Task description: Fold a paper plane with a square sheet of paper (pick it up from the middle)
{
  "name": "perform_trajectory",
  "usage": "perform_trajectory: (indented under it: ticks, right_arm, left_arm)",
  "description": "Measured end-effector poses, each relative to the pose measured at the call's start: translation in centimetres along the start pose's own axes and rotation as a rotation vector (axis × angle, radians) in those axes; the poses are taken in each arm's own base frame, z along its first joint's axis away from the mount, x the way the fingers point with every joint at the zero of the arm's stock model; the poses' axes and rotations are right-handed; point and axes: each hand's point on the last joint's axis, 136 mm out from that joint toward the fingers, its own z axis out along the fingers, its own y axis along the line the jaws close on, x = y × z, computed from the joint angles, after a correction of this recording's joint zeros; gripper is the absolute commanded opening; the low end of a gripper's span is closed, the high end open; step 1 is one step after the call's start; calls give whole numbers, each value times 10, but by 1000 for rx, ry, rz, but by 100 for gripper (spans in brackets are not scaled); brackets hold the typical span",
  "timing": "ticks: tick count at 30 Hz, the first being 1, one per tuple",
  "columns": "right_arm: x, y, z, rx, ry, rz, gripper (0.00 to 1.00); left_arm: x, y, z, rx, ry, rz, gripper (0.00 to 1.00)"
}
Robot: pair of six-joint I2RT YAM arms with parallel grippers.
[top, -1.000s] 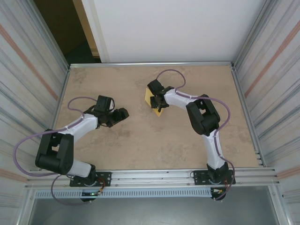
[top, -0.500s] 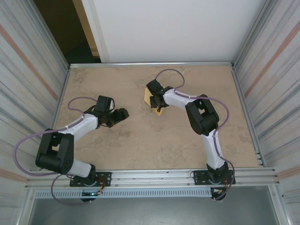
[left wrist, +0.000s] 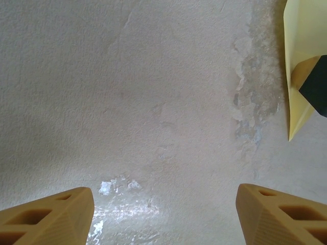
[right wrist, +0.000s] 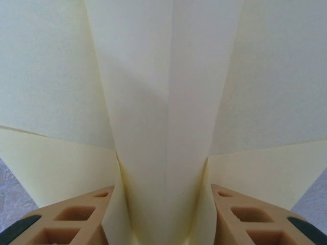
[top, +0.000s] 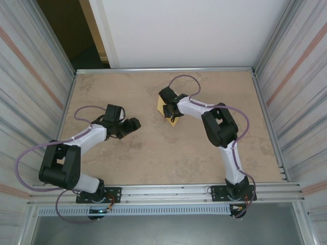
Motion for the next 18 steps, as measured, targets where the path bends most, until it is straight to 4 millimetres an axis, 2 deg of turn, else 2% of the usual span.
perform_trajectory:
  ticks: [11,15,18]
  right_arm:
    - [-7,-5,-24,-18,-6,17,44]
    - [-10,-6,-41,-35,-21,26,48]
    - [-18,-12,-66,-47,-63,46,56]
  left_arm:
    - [-9,-8,-5,9,-17,7,74]
    - [-13,-10,-12,-4,-32,16,75]
    - [-21,-13,-24,-17,-73,44,83]
